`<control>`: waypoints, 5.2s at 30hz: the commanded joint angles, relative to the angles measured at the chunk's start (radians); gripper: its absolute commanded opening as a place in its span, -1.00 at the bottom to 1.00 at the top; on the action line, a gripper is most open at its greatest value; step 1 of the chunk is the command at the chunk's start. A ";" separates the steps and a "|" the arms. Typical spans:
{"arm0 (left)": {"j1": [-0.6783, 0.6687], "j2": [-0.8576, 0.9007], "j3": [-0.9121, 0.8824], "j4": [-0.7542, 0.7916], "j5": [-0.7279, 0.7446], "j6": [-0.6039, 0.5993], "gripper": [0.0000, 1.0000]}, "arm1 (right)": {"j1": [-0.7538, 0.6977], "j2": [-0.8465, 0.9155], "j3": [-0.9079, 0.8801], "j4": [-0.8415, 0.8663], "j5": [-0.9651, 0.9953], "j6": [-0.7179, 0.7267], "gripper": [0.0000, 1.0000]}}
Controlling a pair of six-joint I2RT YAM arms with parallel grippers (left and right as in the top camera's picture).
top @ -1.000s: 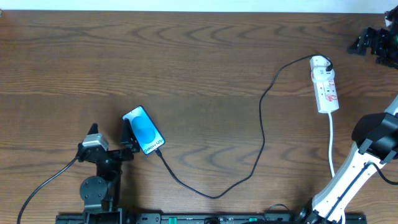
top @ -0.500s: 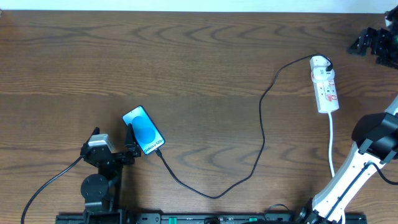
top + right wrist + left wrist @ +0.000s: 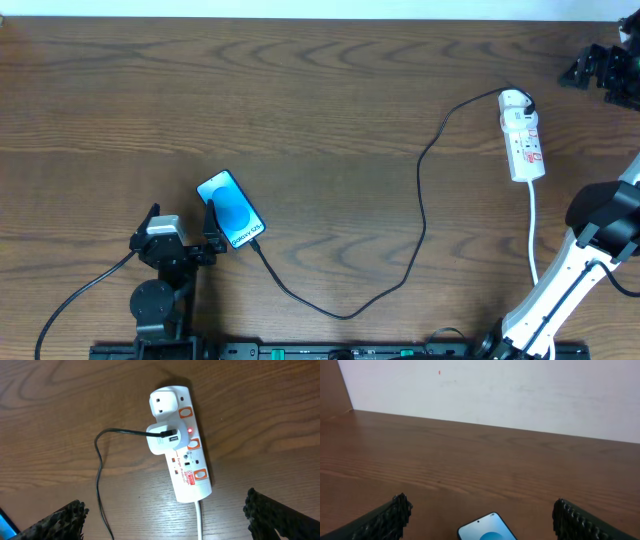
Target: Plug charger to phone and switch on socket
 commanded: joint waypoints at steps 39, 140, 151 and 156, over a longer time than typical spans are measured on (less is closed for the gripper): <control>0.005 -0.010 -0.010 -0.047 0.042 0.049 0.86 | 0.010 -0.010 0.010 -0.003 -0.002 0.007 0.98; 0.002 -0.007 -0.009 -0.039 0.084 0.074 0.86 | 0.220 -0.554 -1.115 1.003 -0.014 0.023 0.99; 0.002 -0.007 -0.009 -0.039 0.084 0.074 0.86 | 0.344 -0.847 -1.492 1.402 -0.013 0.022 0.99; 0.002 -0.007 -0.009 -0.039 0.084 0.074 0.86 | 0.377 -0.964 -1.629 1.500 -0.014 0.022 0.99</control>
